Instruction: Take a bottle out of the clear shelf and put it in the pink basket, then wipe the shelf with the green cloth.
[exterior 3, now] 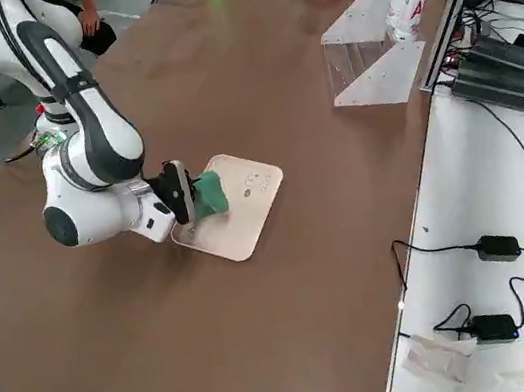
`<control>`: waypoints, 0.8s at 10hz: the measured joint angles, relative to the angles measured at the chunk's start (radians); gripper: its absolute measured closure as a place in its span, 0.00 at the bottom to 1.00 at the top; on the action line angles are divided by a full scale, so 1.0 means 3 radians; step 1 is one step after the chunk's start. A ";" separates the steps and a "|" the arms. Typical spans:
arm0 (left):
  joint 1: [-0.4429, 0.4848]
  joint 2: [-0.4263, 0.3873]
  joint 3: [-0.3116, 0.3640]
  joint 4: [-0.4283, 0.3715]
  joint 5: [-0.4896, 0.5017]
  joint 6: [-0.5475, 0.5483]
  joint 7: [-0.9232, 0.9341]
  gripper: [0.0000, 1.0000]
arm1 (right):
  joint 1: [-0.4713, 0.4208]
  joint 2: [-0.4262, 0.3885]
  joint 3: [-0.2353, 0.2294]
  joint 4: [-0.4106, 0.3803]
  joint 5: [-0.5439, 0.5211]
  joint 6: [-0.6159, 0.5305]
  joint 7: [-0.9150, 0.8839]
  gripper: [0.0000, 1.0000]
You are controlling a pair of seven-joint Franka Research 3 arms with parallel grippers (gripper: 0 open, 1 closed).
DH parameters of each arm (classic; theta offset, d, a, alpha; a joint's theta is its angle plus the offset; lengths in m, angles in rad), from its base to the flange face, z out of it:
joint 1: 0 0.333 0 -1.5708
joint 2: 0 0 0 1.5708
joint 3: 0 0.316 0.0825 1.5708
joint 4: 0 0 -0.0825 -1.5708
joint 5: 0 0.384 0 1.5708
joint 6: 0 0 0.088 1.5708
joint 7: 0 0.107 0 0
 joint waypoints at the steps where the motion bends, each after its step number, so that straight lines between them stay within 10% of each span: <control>1: -0.0001 0.0000 0.0000 0.0000 0.0000 0.0000 0.0000 0.00 | -0.0027 0.0053 0.0000 0.0009 -0.0020 0.0071 -0.0136 0.96; 8: -0.0002 0.0061 -0.0001 0.0000 -0.0001 0.0011 0.0007 0.00 | -0.0167 0.0413 -0.0001 0.0171 -0.0129 0.0452 -0.0674 0.96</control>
